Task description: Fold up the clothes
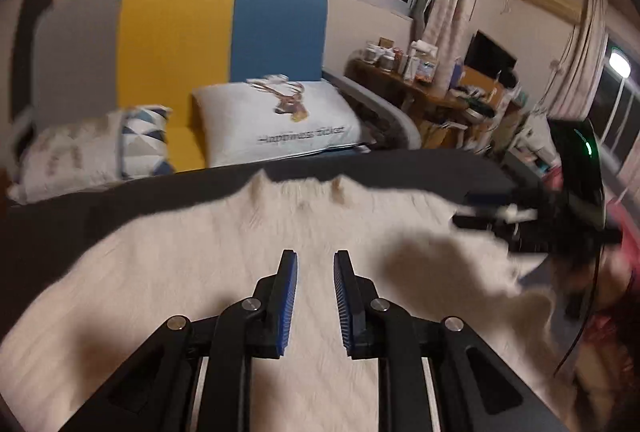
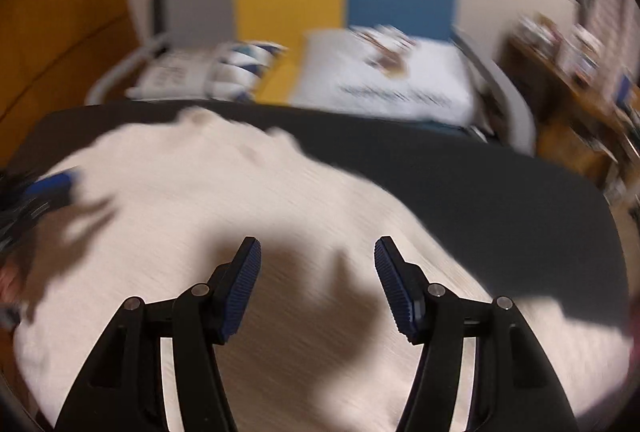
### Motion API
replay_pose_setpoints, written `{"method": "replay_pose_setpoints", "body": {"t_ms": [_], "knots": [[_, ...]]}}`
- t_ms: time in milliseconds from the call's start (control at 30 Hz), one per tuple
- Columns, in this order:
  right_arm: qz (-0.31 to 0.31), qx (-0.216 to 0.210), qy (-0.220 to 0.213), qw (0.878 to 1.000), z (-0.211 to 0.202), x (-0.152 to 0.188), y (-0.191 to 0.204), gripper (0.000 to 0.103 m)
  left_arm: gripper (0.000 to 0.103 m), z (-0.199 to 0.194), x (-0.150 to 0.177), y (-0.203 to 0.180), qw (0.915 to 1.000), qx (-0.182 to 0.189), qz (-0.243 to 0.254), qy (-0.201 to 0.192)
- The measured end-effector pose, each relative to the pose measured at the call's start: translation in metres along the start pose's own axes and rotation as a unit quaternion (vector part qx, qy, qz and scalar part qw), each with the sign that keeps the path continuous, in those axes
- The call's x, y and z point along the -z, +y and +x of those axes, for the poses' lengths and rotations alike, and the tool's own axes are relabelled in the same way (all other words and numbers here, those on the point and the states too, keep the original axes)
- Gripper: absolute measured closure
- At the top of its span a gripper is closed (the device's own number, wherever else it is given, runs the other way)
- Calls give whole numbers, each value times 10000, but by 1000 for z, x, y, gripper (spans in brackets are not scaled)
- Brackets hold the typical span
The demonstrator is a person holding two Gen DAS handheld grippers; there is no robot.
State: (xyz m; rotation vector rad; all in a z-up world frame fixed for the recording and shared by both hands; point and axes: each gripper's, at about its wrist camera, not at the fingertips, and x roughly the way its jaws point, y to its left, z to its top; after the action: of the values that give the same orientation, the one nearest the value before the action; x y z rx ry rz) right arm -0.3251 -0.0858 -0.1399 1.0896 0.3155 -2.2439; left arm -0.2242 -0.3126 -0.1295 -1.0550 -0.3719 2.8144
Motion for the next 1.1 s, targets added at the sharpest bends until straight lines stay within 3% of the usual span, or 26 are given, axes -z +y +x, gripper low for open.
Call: {"method": "replay_pose_setpoints", "body": {"t_ms": [67,133,267,367,500,600,700,900,967,1033,1100], "knots": [[278,-318,35,9991,14,-10,8,40,85,25,-19,3,9987,470,-68,184],[842,-588,44,9947,30,-14,4,40,82,54,-34,11,9959,752,-239,451],[1402,-1136,82,9836,54,0,-2,40,81,111,-62,24,9862,1253,-518,951],[1576,-1288,20,9791,65,17,-8,40,81,143,-71,31,9803,1370,-632,1279],[2082,-1917,-302,9586,63,31,-31,40,80,172,-77,33,9715,1529,-710,1666],[2265,-2154,-354,9492,62,34,-39,40,78,186,-73,32,9630,1635,-720,2017],[2174,-2094,-324,9528,63,32,-36,40,78,195,-73,31,9569,1668,-715,2267],[1727,-1608,-119,9717,66,20,-21,40,81,201,-75,31,9462,1894,-1106,2380],[1529,-1415,120,9780,65,14,-16,40,84,199,-74,27,9497,1838,-1018,2322],[1283,-1185,343,9840,61,7,-11,40,97,195,-76,23,9553,1807,-945,2140],[1025,-655,341,9920,58,5,-12,40,100,190,-79,20,9608,1809,-872,1911]]}}
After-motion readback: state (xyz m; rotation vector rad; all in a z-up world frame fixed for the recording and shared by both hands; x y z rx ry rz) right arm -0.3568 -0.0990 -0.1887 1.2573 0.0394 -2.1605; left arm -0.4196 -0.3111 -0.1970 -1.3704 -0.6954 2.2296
